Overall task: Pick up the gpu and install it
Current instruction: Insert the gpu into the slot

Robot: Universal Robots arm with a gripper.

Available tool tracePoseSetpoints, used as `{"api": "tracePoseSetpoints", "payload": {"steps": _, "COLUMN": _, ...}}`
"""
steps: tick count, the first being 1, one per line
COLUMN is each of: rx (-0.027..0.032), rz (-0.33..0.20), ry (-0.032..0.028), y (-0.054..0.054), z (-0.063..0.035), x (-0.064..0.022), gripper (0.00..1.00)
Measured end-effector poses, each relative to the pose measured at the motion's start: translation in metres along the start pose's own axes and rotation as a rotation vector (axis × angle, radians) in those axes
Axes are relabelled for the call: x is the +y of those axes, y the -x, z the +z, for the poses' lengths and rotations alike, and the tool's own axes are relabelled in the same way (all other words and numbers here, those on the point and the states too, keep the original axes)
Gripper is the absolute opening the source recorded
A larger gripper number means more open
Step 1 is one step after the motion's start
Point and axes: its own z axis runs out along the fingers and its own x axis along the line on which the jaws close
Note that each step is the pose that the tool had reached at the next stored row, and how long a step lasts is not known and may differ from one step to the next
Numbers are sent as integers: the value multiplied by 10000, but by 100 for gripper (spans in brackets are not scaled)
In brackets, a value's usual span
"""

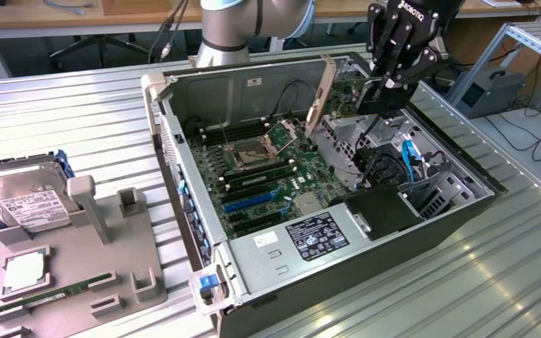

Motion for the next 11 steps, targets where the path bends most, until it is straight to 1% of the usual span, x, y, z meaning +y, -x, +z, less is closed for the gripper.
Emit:
{"api": "tracePoseSetpoints", "payload": {"steps": 1, "rx": -1, "rz": 0, "ry": 0, "y": 0, "z": 0, "x": 0, "gripper": 27}}
{"api": "tracePoseSetpoints", "payload": {"steps": 2, "rx": -49, "rz": 0, "ry": 4, "y": 0, "z": 0, "x": 1, "gripper": 27}}
{"api": "tracePoseSetpoints", "payload": {"steps": 3, "rx": -175, "rz": -3, "ry": 12, "y": 0, "z": 0, "x": 0, "gripper": 27}}
{"api": "tracePoseSetpoints", "payload": {"steps": 4, "rx": -193, "rz": -3, "ry": 14, "y": 0, "z": 0, "x": 0, "gripper": 27}}
{"api": "tracePoseSetpoints", "payload": {"steps": 5, "rx": -240, "rz": -35, "ry": 16, "y": 0, "z": 1, "x": 0, "gripper": 27}}
{"api": "tracePoseSetpoints", "payload": {"steps": 9, "rx": -233, "rz": -501, "ry": 24, "y": 0, "z": 5, "x": 0, "gripper": 27}}
{"api": "tracePoseSetpoints", "payload": {"steps": 11, "rx": -232, "rz": -587, "ry": 25, "y": 3, "z": 14, "x": 0, "gripper": 27}}
